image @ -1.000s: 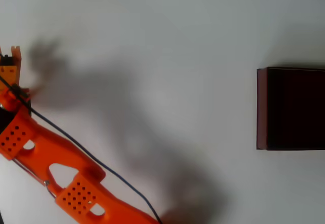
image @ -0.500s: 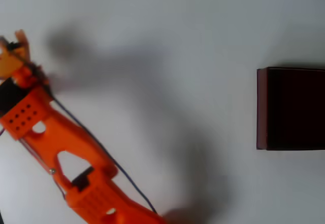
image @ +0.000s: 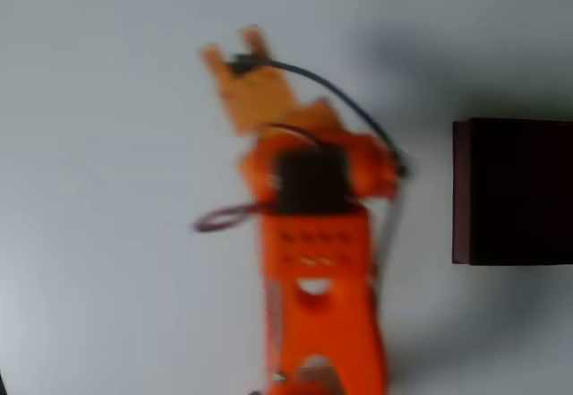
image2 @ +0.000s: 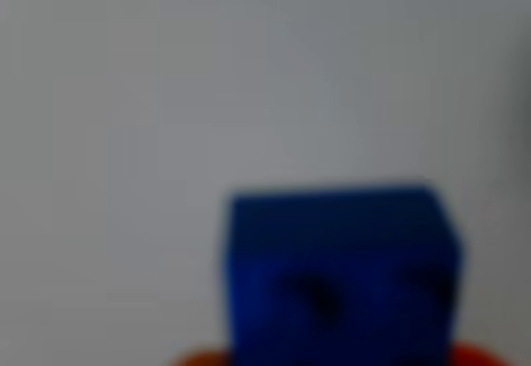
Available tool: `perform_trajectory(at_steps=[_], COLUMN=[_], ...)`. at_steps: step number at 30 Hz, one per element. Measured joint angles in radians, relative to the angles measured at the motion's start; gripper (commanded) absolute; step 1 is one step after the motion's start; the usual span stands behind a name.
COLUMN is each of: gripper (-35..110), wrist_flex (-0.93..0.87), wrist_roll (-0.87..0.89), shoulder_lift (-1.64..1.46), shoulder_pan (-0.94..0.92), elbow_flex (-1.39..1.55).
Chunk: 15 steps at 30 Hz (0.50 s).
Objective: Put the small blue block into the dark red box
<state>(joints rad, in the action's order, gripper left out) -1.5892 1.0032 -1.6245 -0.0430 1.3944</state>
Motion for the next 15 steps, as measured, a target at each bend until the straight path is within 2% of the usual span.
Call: perform_trajectory(at_steps=[4,8,15], gripper=[0,0,0], wrist_flex=[0.133,0.227,0.302], wrist_roll=[-0.178,-0.319,-0.448], shoulder_lift=[-0.11,-0.109,0.124], shoulder_pan=[-0.186,-0.383,-0.618], elbow_flex=[0.153,0.176,0.098])
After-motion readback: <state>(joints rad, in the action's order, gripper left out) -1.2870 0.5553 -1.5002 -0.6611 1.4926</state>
